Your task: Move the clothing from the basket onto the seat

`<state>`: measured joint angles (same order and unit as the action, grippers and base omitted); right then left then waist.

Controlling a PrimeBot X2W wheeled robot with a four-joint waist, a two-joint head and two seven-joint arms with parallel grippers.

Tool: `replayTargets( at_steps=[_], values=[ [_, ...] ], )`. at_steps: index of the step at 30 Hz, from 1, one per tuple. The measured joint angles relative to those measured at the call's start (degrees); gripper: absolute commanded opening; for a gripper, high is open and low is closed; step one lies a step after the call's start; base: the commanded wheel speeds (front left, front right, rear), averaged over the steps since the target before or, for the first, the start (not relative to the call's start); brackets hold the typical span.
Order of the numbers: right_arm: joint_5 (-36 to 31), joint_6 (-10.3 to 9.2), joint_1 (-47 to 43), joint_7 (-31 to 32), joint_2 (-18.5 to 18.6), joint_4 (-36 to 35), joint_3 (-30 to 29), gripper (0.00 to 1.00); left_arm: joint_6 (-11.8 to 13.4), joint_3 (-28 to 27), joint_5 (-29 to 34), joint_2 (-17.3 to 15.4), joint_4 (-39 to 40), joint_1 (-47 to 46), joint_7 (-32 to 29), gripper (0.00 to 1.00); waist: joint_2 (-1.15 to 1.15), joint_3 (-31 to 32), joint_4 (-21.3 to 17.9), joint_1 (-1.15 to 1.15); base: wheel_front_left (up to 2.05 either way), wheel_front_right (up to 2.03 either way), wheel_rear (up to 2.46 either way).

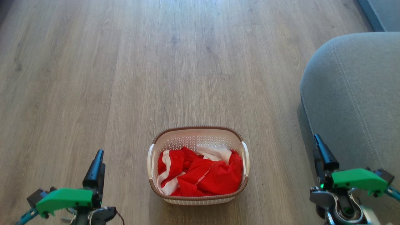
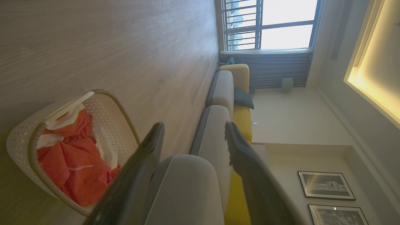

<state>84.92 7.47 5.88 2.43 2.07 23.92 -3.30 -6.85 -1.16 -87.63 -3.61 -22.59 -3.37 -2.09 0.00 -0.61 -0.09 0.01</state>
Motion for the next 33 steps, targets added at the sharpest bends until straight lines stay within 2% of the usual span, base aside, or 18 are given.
replayTargets(
  at_steps=[8, 22, 33],
  values=[
    [-6.1, 0.0, 2.6, -1.2, 0.0, 0.8, 0.7, 1.0, 0.0, 0.9, 5.6, -0.8, -0.7, -1.6, 1.3, 1.0, 0.0, -0.1, 0.0, 0.0, 0.0, 0.0, 0.0],
    [-21.4, 0.0, 5.5, -3.5, 0.0, 1.9, 2.4, 1.0, 0.0, 1.2, 22.1, -1.6, -1.0, -3.8, 3.5, 1.0, 0.0, -0.2, -0.1, -0.01, 0.0, 0.0, 0.0],
    [-29.1, 0.0, 8.5, -5.6, 0.0, 3.3, 3.8, 1.0, 0.0, 1.6, 30.0, -1.9, -1.5, -5.7, 5.2, 1.0, 0.0, -0.5, -0.1, -0.01, 0.0, 0.0, 0.0]
  ],
)
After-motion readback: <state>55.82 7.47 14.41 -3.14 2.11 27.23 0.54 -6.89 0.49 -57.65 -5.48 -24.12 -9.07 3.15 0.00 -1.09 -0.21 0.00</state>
